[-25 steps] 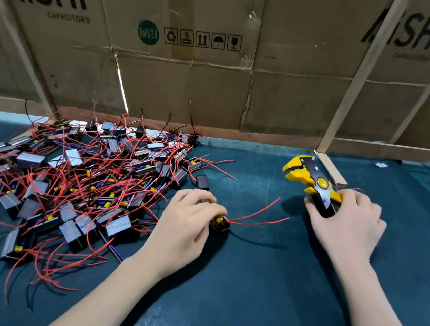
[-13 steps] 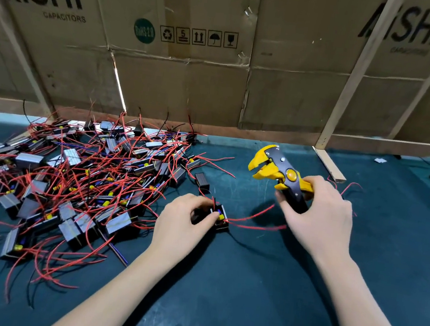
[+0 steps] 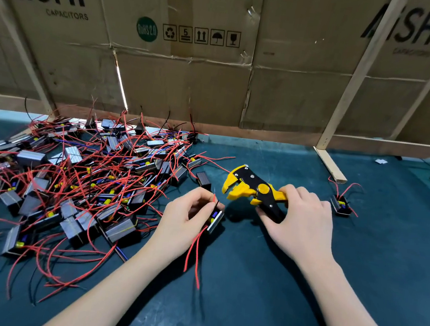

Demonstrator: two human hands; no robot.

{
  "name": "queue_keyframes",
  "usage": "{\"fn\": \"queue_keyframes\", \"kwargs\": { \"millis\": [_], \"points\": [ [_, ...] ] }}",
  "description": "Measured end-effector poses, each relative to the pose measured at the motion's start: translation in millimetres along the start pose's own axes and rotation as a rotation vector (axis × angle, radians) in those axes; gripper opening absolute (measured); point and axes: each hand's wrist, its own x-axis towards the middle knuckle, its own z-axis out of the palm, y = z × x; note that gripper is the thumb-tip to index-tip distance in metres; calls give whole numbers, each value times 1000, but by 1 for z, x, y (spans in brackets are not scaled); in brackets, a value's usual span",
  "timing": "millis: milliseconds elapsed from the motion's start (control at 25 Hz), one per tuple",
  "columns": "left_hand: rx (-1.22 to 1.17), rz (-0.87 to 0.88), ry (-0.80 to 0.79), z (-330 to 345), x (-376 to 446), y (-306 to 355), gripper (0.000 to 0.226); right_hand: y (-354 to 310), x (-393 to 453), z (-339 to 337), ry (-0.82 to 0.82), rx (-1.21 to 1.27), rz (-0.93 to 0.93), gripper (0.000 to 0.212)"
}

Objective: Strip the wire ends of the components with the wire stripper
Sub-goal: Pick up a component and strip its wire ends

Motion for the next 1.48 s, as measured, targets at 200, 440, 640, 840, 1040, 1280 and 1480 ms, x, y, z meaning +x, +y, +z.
{"fn": "queue_keyframes", "kwargs": {
  "millis": [200, 440, 640, 840, 1040, 1280, 1480],
  "points": [
    [3, -12, 74, -2, 2, -2, 7, -5, -2, 1, -31, 9, -24, 46],
    [45, -29, 153, -1, 1, 0, 7, -11, -3, 0, -33, 37, -53, 45],
    [104, -40, 192, -1, 2, -2, 7, -14, -1, -2, 36, -48, -128, 42],
    [117, -36, 176, -1, 1, -4, 9, -14, -1, -5, 45, -99, -150, 42],
    [139, -20, 170, -1, 2, -5, 10, -16, -2, -5, 17, -117, -63, 40],
    [115, 7, 133, -4, 2, -3, 12, -1, 1, 5, 121, -120, 73, 47],
    [115, 108, 41, -2, 0, -2, 14, 6, 1, 7, 105, -72, 107, 47]
  ]
}}
